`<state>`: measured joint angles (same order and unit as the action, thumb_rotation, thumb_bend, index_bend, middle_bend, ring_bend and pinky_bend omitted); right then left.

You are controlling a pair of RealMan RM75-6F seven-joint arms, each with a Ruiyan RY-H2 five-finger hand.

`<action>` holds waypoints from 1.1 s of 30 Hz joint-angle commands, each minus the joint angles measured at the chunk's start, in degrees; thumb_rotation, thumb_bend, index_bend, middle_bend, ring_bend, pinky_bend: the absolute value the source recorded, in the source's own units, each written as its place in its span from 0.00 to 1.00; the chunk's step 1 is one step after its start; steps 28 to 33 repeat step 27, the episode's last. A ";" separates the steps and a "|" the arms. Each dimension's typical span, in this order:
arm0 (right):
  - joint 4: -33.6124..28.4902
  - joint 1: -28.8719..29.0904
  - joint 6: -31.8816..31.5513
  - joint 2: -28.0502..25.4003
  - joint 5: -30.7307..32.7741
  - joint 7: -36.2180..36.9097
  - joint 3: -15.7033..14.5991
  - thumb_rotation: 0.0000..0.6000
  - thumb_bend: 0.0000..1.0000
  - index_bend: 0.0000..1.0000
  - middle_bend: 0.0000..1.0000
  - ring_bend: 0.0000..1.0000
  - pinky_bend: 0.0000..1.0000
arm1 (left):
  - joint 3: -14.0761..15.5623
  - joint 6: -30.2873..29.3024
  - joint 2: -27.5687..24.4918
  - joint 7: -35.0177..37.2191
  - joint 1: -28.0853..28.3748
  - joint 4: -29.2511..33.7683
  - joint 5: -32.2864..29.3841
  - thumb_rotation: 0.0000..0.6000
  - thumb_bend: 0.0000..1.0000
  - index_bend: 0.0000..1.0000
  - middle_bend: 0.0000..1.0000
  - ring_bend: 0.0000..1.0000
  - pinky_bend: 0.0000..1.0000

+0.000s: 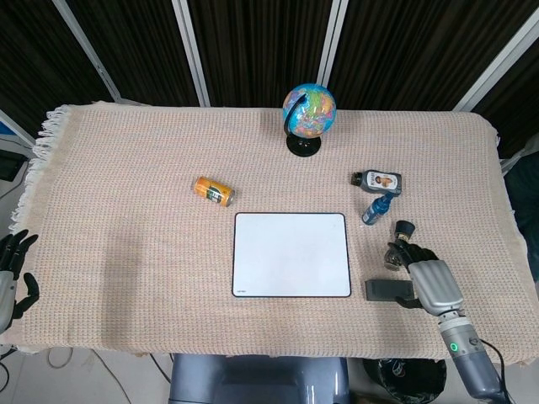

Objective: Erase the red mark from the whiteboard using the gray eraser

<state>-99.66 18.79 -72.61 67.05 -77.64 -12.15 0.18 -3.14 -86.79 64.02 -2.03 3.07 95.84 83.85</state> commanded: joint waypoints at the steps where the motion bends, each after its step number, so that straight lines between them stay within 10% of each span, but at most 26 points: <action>1: -3.29 -2.59 -5.68 -3.48 -1.20 -0.37 1.32 1.00 0.06 0.11 0.10 0.17 0.21 | 0.01 0.00 0.02 -0.02 0.00 0.00 0.02 1.00 0.74 0.11 0.05 0.00 0.00; 13: -2.76 -10.79 -18.72 -4.23 -8.64 -1.31 -1.36 1.00 0.06 0.02 0.01 0.10 0.20 | 0.01 -0.47 -0.03 0.14 -0.13 0.30 0.40 1.00 0.73 0.11 0.05 0.00 0.00; 33: 5.37 -12.93 -20.15 2.00 -8.81 -1.71 -0.24 1.00 0.05 0.00 0.00 0.07 0.19 | 0.19 -0.76 -0.18 0.42 -0.26 0.69 0.94 1.00 0.73 0.11 0.05 0.00 0.00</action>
